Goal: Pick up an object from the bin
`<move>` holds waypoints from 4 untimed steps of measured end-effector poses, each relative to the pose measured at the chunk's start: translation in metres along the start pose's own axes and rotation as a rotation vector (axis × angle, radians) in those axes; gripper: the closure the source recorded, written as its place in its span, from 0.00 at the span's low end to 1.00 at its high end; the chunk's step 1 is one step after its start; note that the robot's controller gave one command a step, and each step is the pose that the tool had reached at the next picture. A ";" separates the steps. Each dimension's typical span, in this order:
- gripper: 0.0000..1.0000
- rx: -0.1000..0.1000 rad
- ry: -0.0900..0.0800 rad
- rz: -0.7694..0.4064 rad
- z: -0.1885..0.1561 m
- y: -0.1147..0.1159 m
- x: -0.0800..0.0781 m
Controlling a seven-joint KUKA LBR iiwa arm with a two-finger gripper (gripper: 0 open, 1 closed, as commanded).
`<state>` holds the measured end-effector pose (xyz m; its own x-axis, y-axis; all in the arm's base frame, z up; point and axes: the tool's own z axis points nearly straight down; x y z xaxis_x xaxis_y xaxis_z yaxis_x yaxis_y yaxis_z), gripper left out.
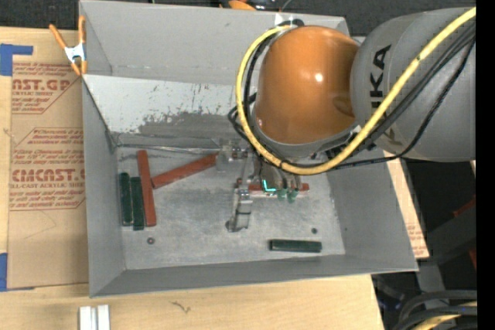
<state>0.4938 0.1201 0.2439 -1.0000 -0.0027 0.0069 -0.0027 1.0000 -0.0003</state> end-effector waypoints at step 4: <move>0.00 -0.001 -0.008 -0.256 0.151 0.045 -0.099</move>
Offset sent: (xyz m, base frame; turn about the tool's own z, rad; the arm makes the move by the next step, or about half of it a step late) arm 0.0631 0.0510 -0.0197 -0.0329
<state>0.5920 0.1653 0.0926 -0.9668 -0.2554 -0.0014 -0.2554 0.9668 0.0018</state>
